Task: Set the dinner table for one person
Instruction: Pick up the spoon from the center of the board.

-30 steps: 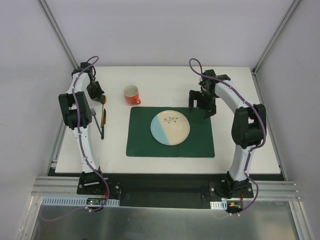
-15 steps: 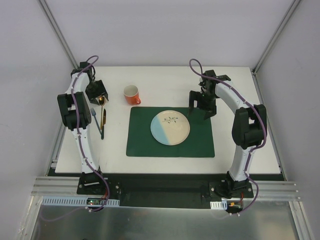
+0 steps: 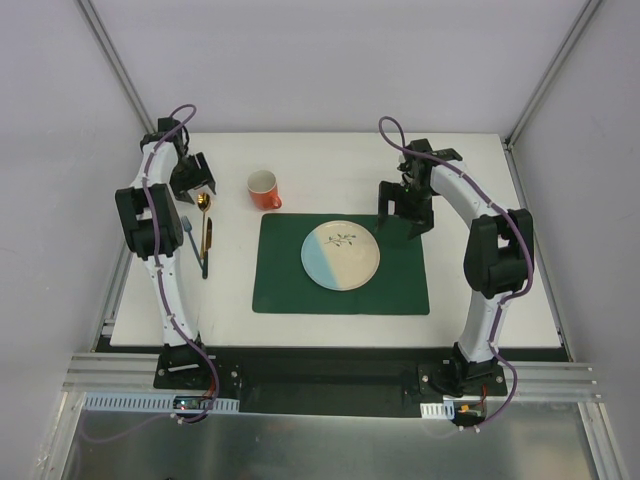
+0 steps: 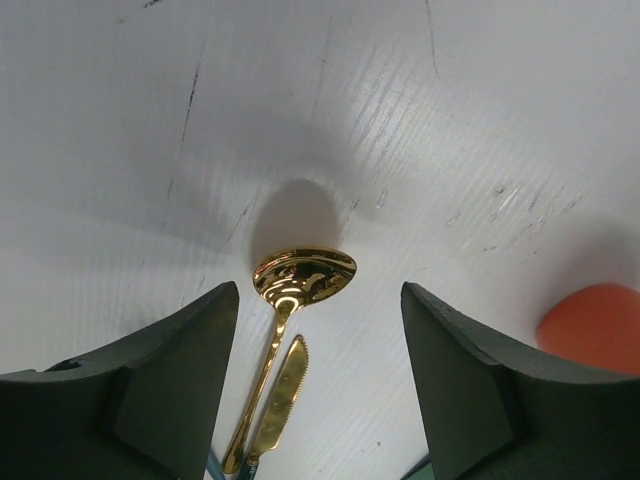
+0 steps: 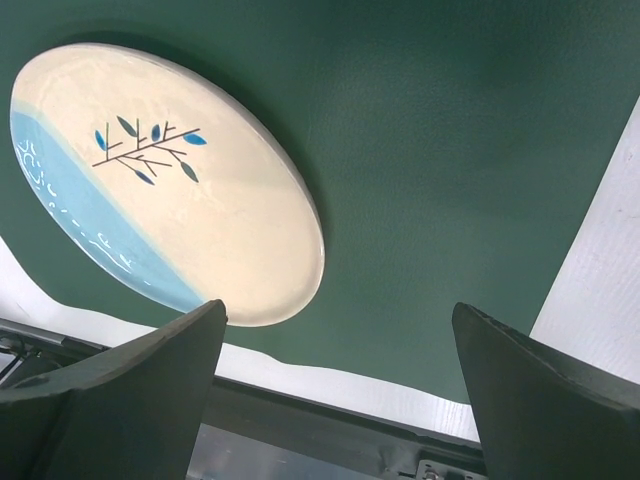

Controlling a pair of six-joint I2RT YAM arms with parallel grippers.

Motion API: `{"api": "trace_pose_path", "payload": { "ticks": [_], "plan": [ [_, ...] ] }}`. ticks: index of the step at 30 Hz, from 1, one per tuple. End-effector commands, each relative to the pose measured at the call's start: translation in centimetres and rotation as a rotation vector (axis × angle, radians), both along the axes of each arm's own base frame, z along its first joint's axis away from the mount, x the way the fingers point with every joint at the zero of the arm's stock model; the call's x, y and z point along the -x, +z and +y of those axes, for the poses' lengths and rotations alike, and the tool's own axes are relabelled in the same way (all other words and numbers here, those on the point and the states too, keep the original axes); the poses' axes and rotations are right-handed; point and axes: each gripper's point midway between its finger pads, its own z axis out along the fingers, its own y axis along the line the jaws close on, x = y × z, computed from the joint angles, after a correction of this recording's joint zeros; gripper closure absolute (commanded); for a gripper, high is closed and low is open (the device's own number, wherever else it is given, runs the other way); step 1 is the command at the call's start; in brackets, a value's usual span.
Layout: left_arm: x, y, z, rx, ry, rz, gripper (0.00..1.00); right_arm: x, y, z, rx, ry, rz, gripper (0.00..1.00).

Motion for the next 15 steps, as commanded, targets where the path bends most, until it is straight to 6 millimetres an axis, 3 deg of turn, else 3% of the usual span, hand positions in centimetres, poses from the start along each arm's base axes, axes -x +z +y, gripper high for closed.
{"api": "trace_pose_path", "payload": {
  "ticks": [1, 11, 13, 15],
  "plan": [
    [-0.4, -0.6, 0.7, -0.047, -0.030, 0.008, 0.32, 0.2, 1.9, -0.2, 0.014, 0.021, -0.029, 0.01],
    [0.0, -2.0, 0.2, -0.011, -0.035, 0.039, 0.28, 0.2, 2.4, -0.3, 0.018, 0.018, -0.035, 0.01],
    [0.1, -2.1, -0.2, 0.006, -0.040, 0.041, 0.31, 0.2, 2.4, -0.3, 0.016, 0.017, -0.034, 0.01],
    [0.1, -2.1, -0.4, 0.017, -0.040, 0.040, 0.46, 0.3, 2.3, -0.3, 0.018, 0.014, -0.032, 0.01]
  ]
}}
